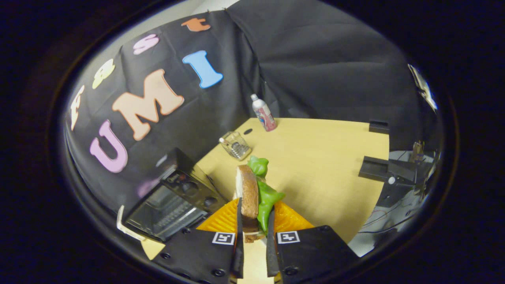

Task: Open the toaster oven, put the food inside, and close the toaster oven door.

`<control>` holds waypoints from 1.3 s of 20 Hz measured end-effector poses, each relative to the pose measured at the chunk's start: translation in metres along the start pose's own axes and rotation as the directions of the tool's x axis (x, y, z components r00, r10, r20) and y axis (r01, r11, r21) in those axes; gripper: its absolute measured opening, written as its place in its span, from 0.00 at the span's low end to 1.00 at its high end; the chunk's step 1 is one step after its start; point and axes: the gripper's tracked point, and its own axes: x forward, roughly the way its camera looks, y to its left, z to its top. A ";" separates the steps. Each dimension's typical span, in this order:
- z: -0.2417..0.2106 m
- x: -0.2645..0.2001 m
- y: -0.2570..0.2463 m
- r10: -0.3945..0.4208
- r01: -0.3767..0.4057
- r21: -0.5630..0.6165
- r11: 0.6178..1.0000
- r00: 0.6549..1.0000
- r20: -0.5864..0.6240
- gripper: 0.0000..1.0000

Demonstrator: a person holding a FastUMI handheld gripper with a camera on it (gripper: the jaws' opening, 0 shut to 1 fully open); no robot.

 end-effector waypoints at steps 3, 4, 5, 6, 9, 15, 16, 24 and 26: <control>-0.014 -0.022 0.037 0.076 -0.077 0.093 0.993 0.997 0.010 0.25; -0.026 -0.027 0.050 0.103 -0.101 0.117 0.988 0.995 -0.008 0.24; -0.039 -0.029 0.063 0.129 -0.125 0.138 0.983 0.991 -0.024 0.24; -0.053 -0.030 0.077 0.157 -0.149 0.160 0.976 0.987 -0.042 0.24; -0.090 -0.030 0.120 0.248 -0.219 0.245 0.944 0.964 -0.094 0.24; -0.157 0.012 0.190 0.346 -0.269 0.318 0.909 0.912 -0.219 0.24; -0.163 0.020 0.200 0.361 -0.278 0.330 0.902 0.905 -0.225 0.24; -0.184 0.069 0.246 0.437 -0.315 0.410 0.856 0.864 -0.248 0.24; -0.187 0.076 0.251 0.448 -0.320 0.416 0.851 0.856 -0.257 0.24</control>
